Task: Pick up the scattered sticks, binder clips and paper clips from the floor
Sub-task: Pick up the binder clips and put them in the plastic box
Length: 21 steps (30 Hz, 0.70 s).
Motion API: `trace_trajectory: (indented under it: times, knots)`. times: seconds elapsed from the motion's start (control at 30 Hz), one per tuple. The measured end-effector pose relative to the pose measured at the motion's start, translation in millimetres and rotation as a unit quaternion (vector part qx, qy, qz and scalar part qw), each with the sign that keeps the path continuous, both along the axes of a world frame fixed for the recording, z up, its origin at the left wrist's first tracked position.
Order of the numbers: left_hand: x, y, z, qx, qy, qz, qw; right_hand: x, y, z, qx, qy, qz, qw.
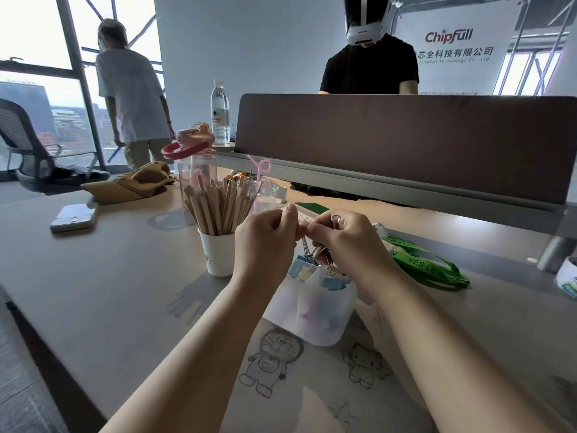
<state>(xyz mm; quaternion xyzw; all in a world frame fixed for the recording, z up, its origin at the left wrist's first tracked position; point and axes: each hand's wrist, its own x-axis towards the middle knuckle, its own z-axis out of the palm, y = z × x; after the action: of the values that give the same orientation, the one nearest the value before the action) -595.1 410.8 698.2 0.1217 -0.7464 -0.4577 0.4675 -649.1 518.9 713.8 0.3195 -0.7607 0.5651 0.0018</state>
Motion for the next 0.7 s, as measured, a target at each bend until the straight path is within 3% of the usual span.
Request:
trace_trajectory:
  times: [0.2, 0.4, 0.7]
  knots:
    - [0.2, -0.2, -0.1, -0.003, 0.002, -0.002, 1.0, -2.2, 2.1, 1.0, -0.012, -0.031, 0.01, 0.999]
    - [-0.9, -1.7, -0.6, -0.002, -0.002, -0.001, 1.0, -5.6, 11.7, 6.4, 0.075, -0.046, 0.108, 0.99]
    - [-2.0, -3.5, -3.1, -0.027, -0.005, 0.004, 1.0, -5.4, 13.9, 6.8, 0.053, -0.037, 0.099, 0.993]
